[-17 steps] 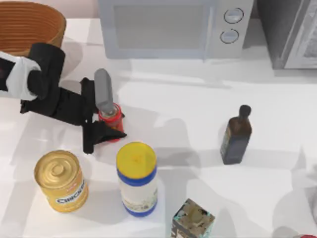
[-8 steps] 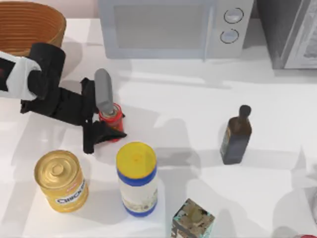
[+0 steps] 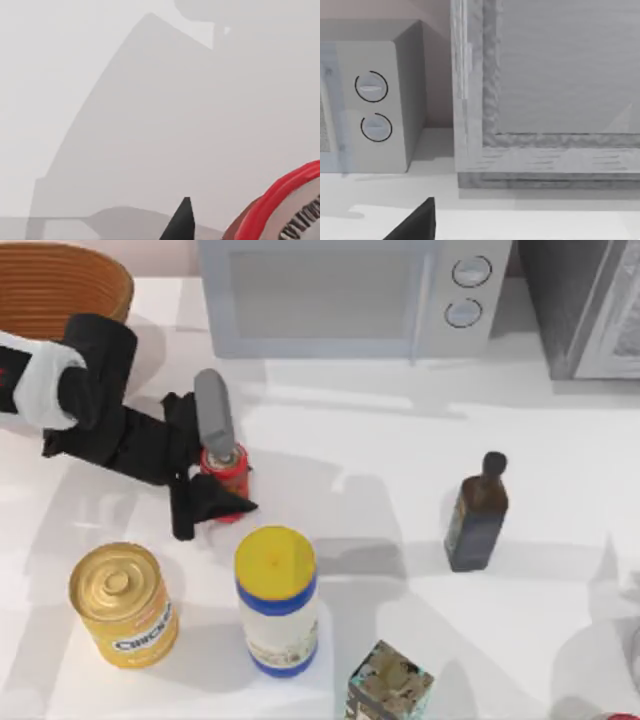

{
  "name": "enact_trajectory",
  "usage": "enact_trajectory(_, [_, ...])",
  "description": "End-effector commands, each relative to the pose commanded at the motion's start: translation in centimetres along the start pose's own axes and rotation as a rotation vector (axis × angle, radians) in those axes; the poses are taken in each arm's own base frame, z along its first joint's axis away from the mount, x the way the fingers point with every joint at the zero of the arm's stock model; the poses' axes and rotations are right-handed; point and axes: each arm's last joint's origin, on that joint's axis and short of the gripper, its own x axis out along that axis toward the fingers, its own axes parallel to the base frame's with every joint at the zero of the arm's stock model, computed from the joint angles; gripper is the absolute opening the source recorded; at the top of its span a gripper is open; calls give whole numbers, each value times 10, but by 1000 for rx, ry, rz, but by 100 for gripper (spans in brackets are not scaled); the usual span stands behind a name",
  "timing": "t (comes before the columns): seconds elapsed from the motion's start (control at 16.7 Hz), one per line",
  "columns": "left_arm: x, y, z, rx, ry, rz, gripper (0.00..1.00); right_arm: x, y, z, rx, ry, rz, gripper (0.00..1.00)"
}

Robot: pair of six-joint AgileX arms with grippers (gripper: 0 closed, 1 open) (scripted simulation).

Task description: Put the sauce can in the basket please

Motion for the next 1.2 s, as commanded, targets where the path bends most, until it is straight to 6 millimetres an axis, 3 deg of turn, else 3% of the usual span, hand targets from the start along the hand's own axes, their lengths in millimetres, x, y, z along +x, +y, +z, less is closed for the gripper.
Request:
enact_trajectory(0.12, [-14, 3, 15, -80, 52, 35, 0, 0, 0, 0, 0, 0, 0, 100])
enact_trajectory(0.24, [-41, 11, 38, -173, 95, 130, 0, 0, 0, 0, 0, 0, 0, 100])
enact_trajectory(0.42, [-101, 25, 80, -340, 104, 368, 0, 0, 0, 0, 0, 0, 0, 100])
enact_trajectory(0.54, [-145, 34, 96, -482, 78, 555, 0, 0, 0, 0, 0, 0, 0, 100])
enact_trajectory(0.72, [-201, 46, 103, -694, 15, 814, 0, 0, 0, 0, 0, 0, 0, 100])
enact_trajectory(0.9, [-242, 55, 97, -842, -44, 1013, 0, 0, 0, 0, 0, 0, 0, 100])
enact_trajectory(1.02, [-256, 58, 93, -889, -61, 1081, 0, 0, 0, 0, 0, 0, 0, 100])
enact_trajectory(1.2, [-257, 58, 92, -894, -63, 1089, 0, 0, 0, 0, 0, 0, 0, 100])
